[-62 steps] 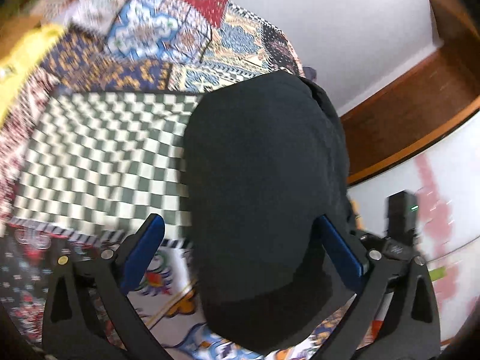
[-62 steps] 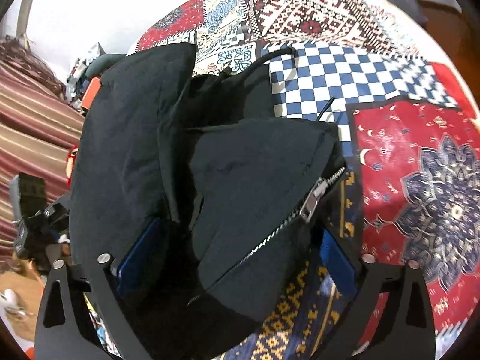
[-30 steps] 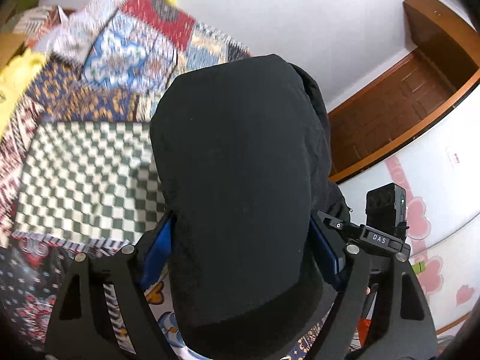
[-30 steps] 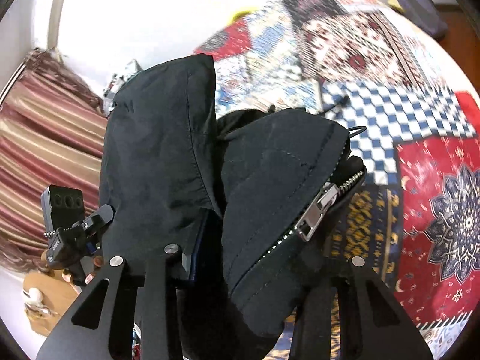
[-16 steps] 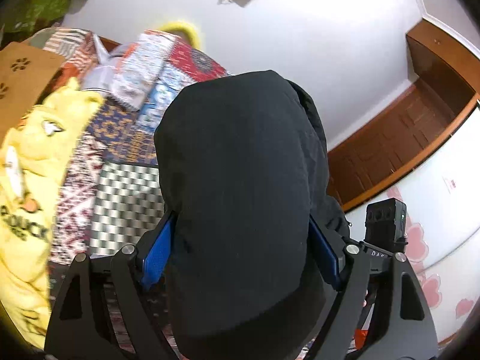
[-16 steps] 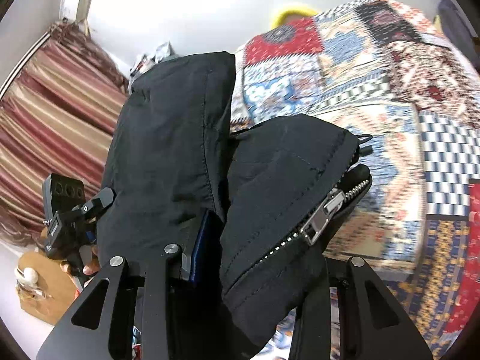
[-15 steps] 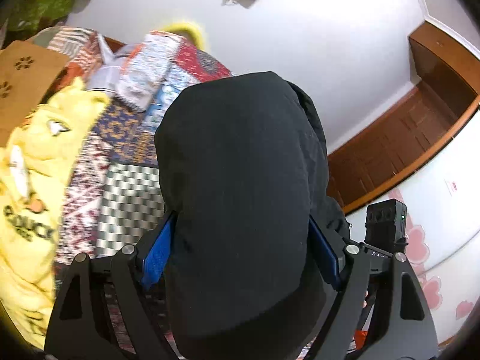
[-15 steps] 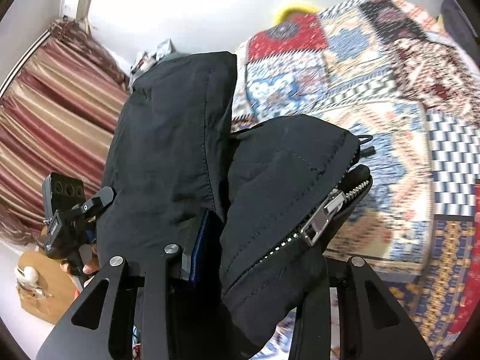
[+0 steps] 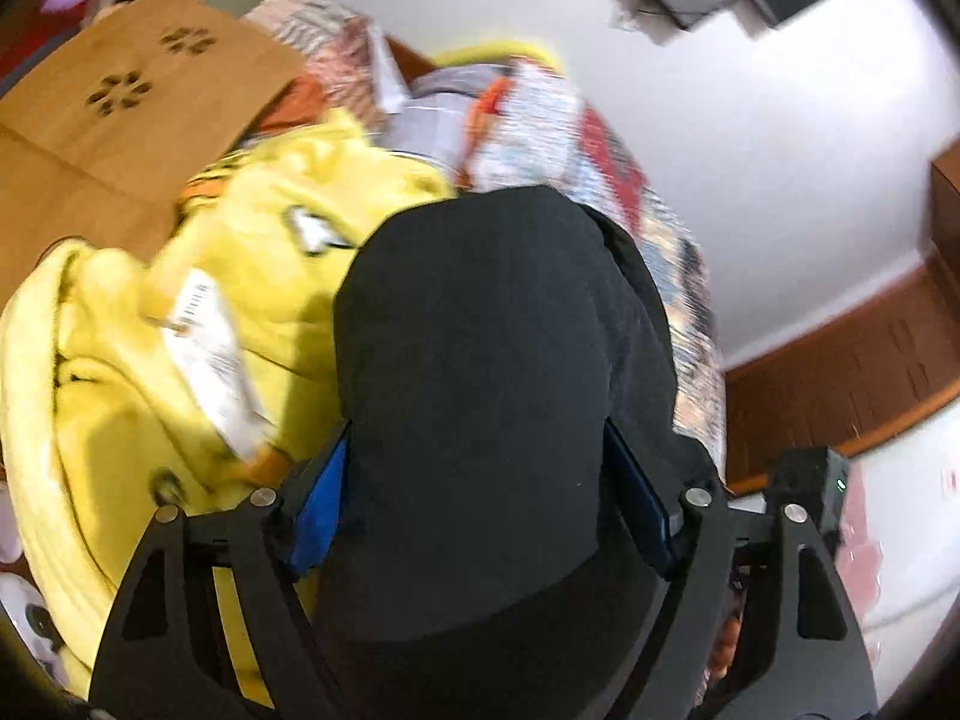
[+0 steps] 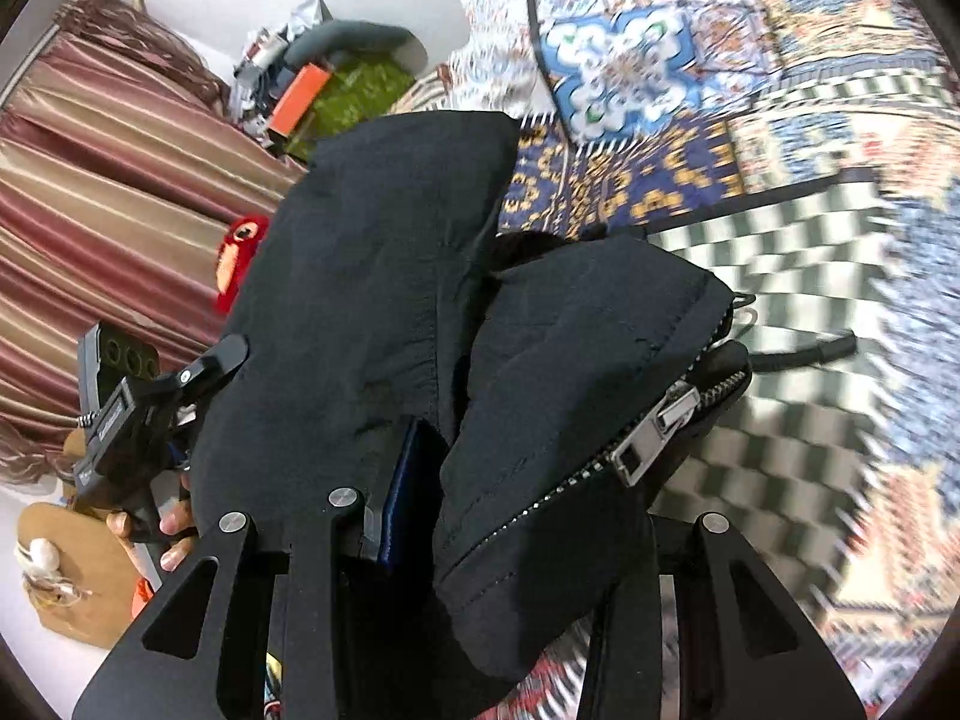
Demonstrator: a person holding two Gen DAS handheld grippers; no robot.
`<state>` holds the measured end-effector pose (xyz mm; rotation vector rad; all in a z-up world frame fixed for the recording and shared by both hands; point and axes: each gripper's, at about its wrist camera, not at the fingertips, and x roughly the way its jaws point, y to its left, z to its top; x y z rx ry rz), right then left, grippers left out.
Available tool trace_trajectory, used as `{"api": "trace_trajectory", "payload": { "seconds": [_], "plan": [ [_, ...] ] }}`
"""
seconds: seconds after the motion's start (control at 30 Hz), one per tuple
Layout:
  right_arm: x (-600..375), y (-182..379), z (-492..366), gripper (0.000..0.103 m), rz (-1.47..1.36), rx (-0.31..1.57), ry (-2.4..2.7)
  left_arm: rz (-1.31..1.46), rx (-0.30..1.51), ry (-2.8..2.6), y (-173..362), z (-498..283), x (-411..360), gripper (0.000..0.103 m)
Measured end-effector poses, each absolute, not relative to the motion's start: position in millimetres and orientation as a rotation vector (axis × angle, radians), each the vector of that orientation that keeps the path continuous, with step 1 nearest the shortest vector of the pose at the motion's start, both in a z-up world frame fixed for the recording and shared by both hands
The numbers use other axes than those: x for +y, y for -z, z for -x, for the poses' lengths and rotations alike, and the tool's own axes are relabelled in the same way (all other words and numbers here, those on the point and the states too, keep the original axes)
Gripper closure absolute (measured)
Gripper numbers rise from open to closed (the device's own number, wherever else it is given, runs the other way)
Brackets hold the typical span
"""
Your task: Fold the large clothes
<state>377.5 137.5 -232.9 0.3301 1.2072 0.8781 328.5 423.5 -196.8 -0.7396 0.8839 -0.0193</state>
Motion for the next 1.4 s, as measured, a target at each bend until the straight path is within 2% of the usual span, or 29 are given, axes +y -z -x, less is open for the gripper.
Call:
{"api": "trace_trajectory", "payload": {
  "seconds": [0.13, 0.27, 0.37, 0.47, 0.6, 0.73, 0.8, 0.93, 1.0, 1.03, 1.13, 1.27, 1.4],
  "plan": [
    [163.1, 243.3, -387.4, 0.068, -0.307, 1.211, -0.864, 0.740, 0.895, -0.023, 221.3, -334.6, 448.4, 0.027],
    [161.1, 253.7, -391.5, 0.056, -0.330, 1.257, -0.860, 0.677, 0.881, -0.016, 221.8, -329.0, 444.3, 0.026],
    [143.4, 247.9, -378.8, 0.054, -0.270, 1.287, -0.842, 0.578, 0.914, -0.030, 212.9, -327.6, 428.6, 0.026],
    [123.8, 235.9, -369.7, 0.042, -0.155, 1.287, -0.777, 0.474, 0.920, -0.086, 200.0, -323.9, 413.8, 0.027],
    [99.1, 202.5, -353.3, 0.041, -0.053, 1.186, -0.713, 0.288, 0.893, -0.115, 171.1, -304.9, 385.4, 0.027],
    [92.4, 160.4, -329.1, 0.040, 0.030, 1.009, -0.693, 0.215, 0.832, -0.072, 149.5, -285.6, 360.3, 0.027],
    [102.4, 149.7, -324.7, 0.032, 0.040, 0.968, -0.703, 0.193, 0.829, -0.059, 147.4, -280.3, 350.5, 0.027],
    [142.6, 155.0, -318.9, 0.032, 0.089, 0.962, -0.796, 0.130, 0.891, -0.114, 168.5, -285.5, 344.6, 0.027],
    [163.8, 172.8, -319.9, 0.032, 0.136, 0.979, -0.811, 0.151, 0.929, -0.117, 189.4, -288.6, 350.4, 0.022],
    [174.8, 187.3, -321.6, 0.032, 0.166, 1.010, -0.808, 0.182, 0.930, -0.111, 195.3, -289.5, 353.9, 0.016],
    [179.4, 218.3, -324.6, 0.030, 0.153, 1.058, -0.799, 0.250, 0.964, -0.106, 210.9, -289.2, 362.5, 0.013],
    [172.0, 219.0, -326.5, 0.030, 0.123, 1.091, -0.811, 0.159, 0.946, -0.130, 208.2, -282.2, 346.2, 0.013],
    [164.8, 203.5, -319.4, 0.030, 0.143, 1.080, -0.766, 0.149, 0.948, -0.166, 194.5, -275.5, 339.6, 0.022]
  ]
}}
